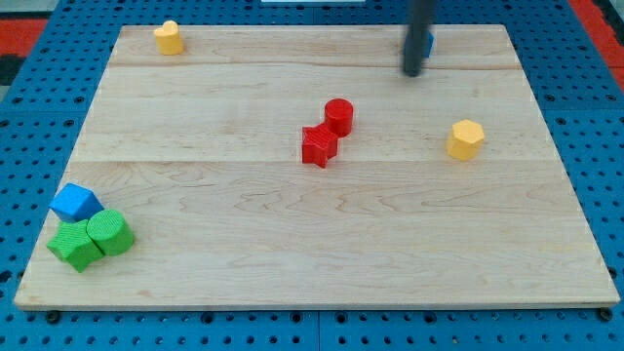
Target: Move blue triangle diagonal right to the yellow heart
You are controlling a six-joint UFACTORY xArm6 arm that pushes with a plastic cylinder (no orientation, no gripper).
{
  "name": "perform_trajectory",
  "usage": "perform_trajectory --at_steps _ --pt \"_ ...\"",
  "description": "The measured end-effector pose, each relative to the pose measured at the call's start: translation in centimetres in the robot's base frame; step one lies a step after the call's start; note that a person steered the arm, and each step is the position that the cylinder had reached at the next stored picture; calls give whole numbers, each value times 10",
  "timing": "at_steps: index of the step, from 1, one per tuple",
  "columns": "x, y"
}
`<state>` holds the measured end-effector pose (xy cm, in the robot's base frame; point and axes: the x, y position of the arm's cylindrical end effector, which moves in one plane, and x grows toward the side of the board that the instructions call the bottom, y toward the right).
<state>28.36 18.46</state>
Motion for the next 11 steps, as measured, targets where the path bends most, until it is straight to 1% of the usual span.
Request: perform_trajectory --at_steps 1,2,3,4,6,7,8,9,10,11 --pt "-41 83" --pt "-76 39" --pt "-71 -71" --pt "-29 -142" --pt "-39 -92" --pt "1 -97" --pt "20 -165" --pt "10 -217" --pt "-22 -236" --pt "-13 -288"
